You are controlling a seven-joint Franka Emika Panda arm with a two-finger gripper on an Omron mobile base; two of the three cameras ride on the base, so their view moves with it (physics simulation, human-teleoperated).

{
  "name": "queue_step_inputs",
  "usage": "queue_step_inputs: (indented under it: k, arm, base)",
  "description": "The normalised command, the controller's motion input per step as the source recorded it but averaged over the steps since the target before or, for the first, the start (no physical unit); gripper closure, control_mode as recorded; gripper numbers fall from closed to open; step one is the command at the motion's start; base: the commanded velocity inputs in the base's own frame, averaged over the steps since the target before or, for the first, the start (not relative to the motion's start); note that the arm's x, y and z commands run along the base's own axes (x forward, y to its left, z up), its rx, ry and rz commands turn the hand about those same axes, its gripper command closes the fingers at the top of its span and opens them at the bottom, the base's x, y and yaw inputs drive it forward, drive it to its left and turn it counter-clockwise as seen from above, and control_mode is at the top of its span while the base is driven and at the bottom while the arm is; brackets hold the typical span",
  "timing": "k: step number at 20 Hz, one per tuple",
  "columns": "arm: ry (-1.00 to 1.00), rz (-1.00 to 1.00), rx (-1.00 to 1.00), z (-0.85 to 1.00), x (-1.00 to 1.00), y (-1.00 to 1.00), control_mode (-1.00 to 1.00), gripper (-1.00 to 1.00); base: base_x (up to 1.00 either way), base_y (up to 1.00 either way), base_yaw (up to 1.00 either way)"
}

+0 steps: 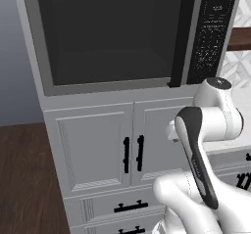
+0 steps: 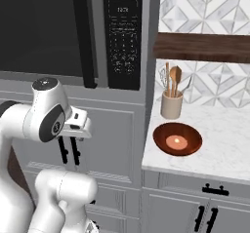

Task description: Open the microwave, place the bowl with waffle inside the microwave, then close the microwave door and turn it on.

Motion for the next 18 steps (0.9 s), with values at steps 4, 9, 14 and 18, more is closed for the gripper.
queue_step_inputs:
  k: [4,9,14,18]
  arm:
    - [0.00,0.00,0.00,0.00,0.00,0.00,1.00,-1.00]
    - [0.00,0.00,0.00,0.00,0.00,0.00,1.00,-1.00]
    - [0.00,0.00,0.00,0.00,0.00,0.00,1.00,-1.00]
    - [0.00,0.00,0.00,0.00,0.00,0.00,1.00,-1.00]
  base:
    - [-0.09,-0.58,0.02]
    - [-0.14,-0.53,0.07]
    - [-0.18,-0.51,0.13]
    - [-0.14,-0.28,0.12]
